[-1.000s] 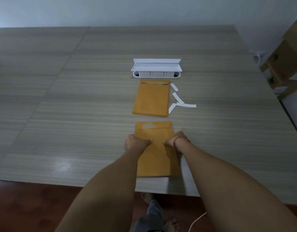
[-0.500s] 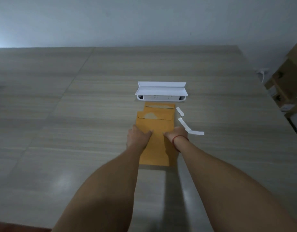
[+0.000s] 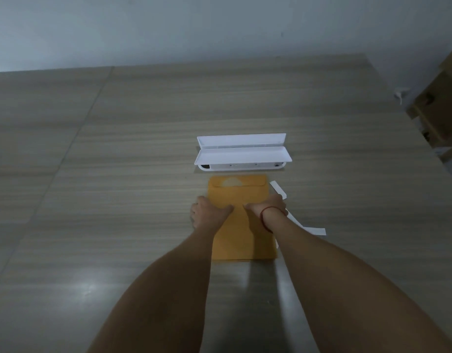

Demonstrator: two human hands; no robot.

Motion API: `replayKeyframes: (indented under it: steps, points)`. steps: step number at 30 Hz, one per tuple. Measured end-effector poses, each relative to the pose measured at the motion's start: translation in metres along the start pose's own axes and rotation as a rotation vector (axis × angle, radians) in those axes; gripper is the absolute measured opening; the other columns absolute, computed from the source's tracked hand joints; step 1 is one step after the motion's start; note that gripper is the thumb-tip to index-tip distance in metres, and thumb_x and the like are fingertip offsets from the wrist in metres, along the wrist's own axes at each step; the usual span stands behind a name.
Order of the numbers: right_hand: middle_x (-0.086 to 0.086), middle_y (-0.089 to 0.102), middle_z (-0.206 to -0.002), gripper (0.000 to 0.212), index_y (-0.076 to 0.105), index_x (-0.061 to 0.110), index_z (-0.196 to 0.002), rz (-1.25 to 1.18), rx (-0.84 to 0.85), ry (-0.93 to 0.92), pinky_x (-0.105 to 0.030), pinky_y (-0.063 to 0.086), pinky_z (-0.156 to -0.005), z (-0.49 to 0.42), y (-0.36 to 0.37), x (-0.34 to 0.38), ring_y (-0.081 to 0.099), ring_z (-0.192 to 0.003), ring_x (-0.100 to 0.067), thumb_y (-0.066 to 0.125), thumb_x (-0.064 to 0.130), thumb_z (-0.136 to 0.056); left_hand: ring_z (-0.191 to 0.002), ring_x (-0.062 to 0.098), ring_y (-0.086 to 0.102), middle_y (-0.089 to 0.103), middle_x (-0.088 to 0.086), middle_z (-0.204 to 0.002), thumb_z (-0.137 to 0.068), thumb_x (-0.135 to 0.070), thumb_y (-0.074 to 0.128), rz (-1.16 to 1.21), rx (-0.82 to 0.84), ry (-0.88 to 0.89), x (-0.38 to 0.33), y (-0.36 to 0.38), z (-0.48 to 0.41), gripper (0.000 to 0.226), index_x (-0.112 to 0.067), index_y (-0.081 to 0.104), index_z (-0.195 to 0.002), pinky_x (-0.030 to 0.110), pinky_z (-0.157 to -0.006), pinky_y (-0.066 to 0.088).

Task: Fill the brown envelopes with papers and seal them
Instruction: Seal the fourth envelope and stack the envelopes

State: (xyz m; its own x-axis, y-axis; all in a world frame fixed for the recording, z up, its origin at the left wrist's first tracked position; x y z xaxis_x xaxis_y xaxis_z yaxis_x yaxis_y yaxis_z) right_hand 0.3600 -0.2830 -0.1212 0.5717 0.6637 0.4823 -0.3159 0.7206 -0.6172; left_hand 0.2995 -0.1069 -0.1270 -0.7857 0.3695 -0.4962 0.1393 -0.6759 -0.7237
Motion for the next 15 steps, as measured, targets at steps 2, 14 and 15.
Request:
replayKeyframes:
  steps: [2,14,15]
  points:
    - [-0.014,0.06,-0.127,0.071,0.052,0.006,-0.128,-0.02,0.104,0.028,-0.041,0.051,-0.093,0.002,0.003,-0.001,0.058,-0.116,-0.033,0.079,0.042,-0.074,-0.123,0.034,0.049,0.05,0.014,-0.13,-0.066,-0.049,0.079,0.115,0.041,-0.034,0.007,0.0,0.0,0.091,-0.007,0.037,-0.135,0.046,-0.101,0.046]
    - [0.002,0.062,-0.123,0.085,0.049,0.024,-0.13,-0.176,0.306,-0.352,-0.043,0.05,-0.099,0.096,-0.003,-0.033,0.06,-0.114,-0.023,0.077,0.054,-0.056,-0.124,0.029,0.044,0.042,0.011,-0.131,-0.067,-0.051,0.08,0.2,-0.042,0.311,0.025,-0.051,0.108,0.092,-0.009,0.028,-0.13,0.044,-0.099,0.044]
    - [0.002,0.059,-0.127,0.084,0.045,0.022,-0.133,-0.144,0.276,-0.386,-0.044,0.048,-0.101,0.108,-0.009,-0.037,0.057,-0.118,-0.023,0.077,0.051,-0.061,-0.123,0.03,0.045,0.043,0.011,-0.13,-0.067,-0.052,0.08,0.193,-0.077,0.33,0.029,-0.053,0.118,0.09,-0.009,0.028,-0.127,0.045,-0.098,0.045]
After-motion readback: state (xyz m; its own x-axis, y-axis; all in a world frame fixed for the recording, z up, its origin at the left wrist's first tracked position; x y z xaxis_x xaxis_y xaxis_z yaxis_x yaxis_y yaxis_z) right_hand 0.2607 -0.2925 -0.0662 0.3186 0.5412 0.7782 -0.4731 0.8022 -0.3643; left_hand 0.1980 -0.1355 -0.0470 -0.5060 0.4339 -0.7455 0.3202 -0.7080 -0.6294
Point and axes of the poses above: each hand's wrist, its own z-axis away from the middle knuckle, its own y-axis out of the palm, x = y × z, the point moved 6 cm from there along -z, towards the middle knuckle
